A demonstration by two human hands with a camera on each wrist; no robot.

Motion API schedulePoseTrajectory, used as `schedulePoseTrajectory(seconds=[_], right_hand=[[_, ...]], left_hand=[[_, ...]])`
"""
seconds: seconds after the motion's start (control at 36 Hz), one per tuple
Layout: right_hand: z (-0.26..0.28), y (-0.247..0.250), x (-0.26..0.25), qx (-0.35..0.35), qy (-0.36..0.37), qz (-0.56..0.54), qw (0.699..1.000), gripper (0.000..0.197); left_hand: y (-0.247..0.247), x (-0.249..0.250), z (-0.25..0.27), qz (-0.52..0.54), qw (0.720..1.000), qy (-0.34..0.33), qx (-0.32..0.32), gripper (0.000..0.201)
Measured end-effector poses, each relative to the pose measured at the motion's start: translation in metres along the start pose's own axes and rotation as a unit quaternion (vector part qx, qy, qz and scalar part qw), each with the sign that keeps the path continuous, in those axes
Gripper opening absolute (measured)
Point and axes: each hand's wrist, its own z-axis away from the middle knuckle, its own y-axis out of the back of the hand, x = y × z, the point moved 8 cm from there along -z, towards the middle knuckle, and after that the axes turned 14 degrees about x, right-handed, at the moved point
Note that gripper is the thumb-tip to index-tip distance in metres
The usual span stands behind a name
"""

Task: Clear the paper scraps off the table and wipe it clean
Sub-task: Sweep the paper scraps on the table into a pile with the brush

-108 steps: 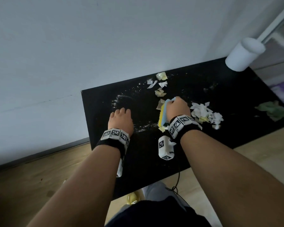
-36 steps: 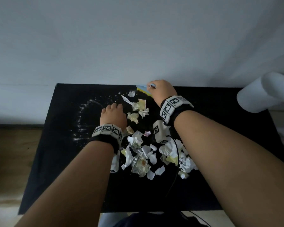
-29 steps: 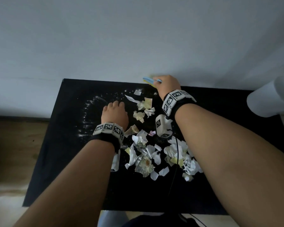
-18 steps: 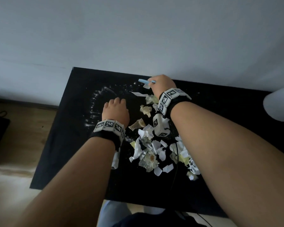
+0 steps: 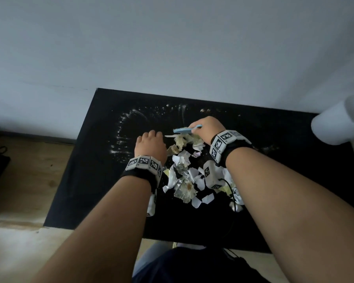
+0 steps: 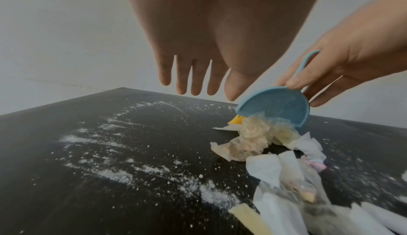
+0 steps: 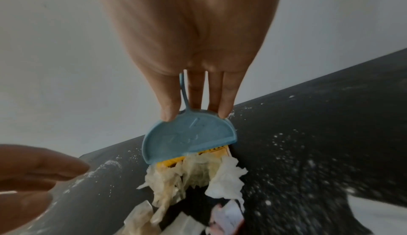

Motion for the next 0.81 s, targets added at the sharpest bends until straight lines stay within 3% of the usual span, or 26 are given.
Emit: schedulePoseTrajectory(seconds=[0.22,0.42,0.56,0.67,0.81], right_hand=[[0.047,-0.013,0.009,-0.008,-0.049,-0.02,0.999,0.026],[0.079,-0.014,0.002,-0.022,-0.039,0.024,0.999,0.029],[0.105,0.008,0.01,0.096,-0.061,-0.046,0.992,0.026],[0.132,0.023,0.037,0.215,-0.098,-0.118,0.964,0.023],[0.155,0.029,0.071,0.253,-0.132,-0.094,0.954,0.022]], left_hand=[[0.004,0.001,0.025,-0.001,0.999,-0.04,0.0,0.04],[0.009,0.002,0.047,0.004,0.997,-0.076,0.01,0.038],[0.007,0.015,0.058,0.005,0.994,-0.112,0.004,0.04],[0.006,0.032,0.069,0.007,0.989,-0.146,0.002,0.043],[0.005,0.053,0.079,0.009,0.985,-0.172,0.002,0.045]])
